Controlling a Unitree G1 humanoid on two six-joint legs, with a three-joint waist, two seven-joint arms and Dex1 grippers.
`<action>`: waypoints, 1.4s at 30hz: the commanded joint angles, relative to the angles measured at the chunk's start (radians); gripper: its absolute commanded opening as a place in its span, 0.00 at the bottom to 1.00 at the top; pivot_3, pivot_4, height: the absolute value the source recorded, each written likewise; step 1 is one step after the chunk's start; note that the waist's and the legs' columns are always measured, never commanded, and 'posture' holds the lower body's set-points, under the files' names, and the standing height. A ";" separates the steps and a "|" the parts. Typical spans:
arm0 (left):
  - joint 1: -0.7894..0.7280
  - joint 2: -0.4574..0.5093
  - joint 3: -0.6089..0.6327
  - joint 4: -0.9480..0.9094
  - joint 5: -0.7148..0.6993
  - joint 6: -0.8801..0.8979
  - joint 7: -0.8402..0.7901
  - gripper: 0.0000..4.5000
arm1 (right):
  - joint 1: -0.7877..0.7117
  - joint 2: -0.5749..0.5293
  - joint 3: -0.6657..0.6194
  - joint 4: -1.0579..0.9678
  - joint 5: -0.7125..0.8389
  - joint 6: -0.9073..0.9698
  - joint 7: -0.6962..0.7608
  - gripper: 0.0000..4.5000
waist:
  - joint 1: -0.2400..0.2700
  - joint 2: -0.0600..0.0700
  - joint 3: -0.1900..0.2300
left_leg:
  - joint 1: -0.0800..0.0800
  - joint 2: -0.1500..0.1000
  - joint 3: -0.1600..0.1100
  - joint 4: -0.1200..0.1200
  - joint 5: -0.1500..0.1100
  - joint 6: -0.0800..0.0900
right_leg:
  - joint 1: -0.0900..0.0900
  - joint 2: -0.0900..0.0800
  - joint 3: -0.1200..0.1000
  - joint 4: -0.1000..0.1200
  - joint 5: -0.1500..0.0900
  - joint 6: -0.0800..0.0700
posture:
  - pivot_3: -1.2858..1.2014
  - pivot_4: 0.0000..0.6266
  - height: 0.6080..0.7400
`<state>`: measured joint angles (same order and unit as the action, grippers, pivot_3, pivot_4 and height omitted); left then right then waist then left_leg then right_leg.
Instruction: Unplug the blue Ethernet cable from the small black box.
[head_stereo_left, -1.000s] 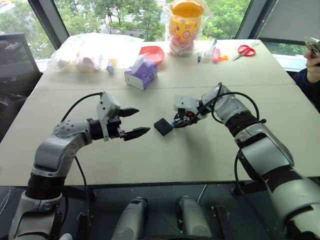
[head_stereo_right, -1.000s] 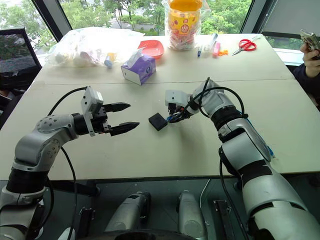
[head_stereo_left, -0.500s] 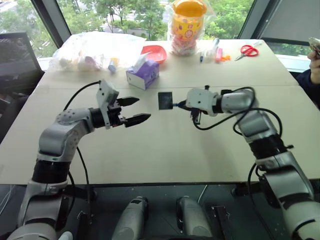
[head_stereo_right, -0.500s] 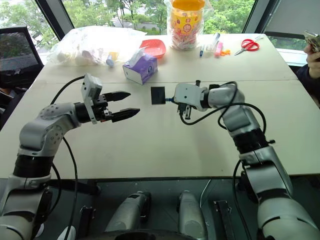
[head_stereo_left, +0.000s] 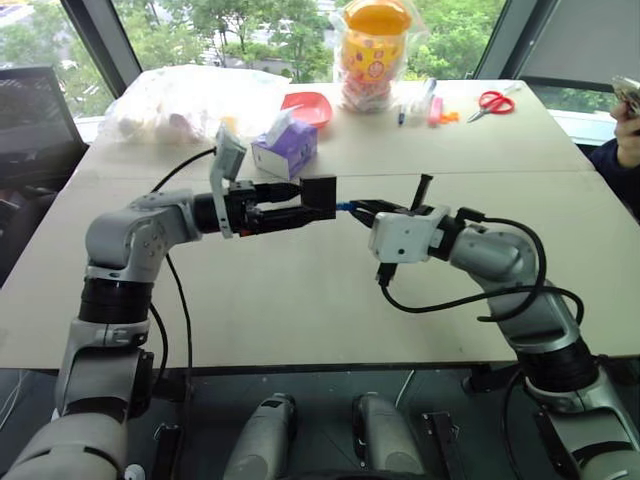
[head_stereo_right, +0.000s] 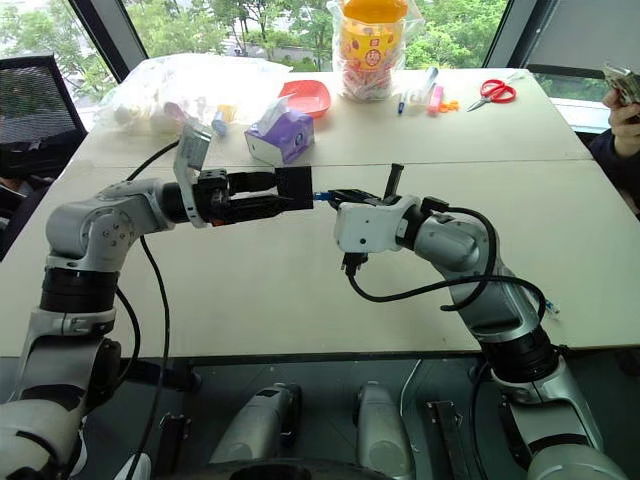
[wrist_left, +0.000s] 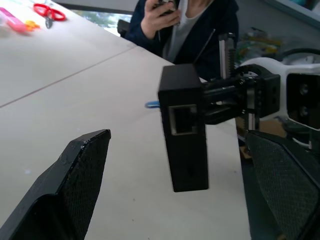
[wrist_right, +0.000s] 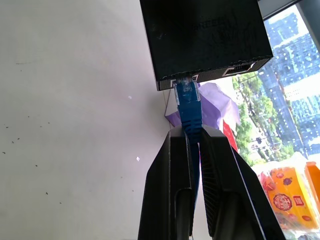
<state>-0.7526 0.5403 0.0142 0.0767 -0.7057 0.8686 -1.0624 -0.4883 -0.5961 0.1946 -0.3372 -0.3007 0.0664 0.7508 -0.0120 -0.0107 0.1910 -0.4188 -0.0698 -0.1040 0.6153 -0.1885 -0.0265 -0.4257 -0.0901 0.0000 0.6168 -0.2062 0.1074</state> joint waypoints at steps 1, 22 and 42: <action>-0.032 0.002 0.010 -0.015 -0.010 -0.006 -0.015 1.00 | -0.017 -0.002 -0.007 -0.049 -0.009 0.001 -0.014 0.01 | -0.001 0.000 0.000 | 0.000 0.000 0.000 0.000 0.000 0.000 | 0.000 0.000 0.000 0.000 0.000 0.000 | 0.52 0.24 1.00; -0.053 0.044 -0.078 0.030 0.097 -0.122 -0.149 0.10 | -0.109 -0.025 -0.053 -0.092 0.315 0.360 0.236 0.60 | -0.002 0.000 0.000 | 0.000 0.002 0.000 0.000 0.000 0.000 | 0.000 0.000 0.000 0.000 0.000 0.000 | 0.52 0.24 1.00; -0.058 0.063 -0.101 0.012 0.139 -0.187 -0.238 0.10 | -0.404 -0.043 -0.069 0.124 0.826 1.160 0.312 0.68 | -0.003 0.000 0.000 | -0.006 0.001 -0.001 -0.001 0.000 0.000 | -0.004 -0.002 -0.002 -0.003 0.001 0.001 | 0.52 0.24 1.00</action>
<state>-0.8046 0.5911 -0.1023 0.1258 -0.5631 0.6919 -1.2967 -0.8632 -0.6290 0.1220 -0.2050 0.4988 1.2260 1.0577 -0.0149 -0.0110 0.1913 -0.4245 -0.0693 -0.1054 0.6148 -0.1887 -0.0262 -0.4298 -0.0921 -0.0021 0.6142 -0.2054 0.1087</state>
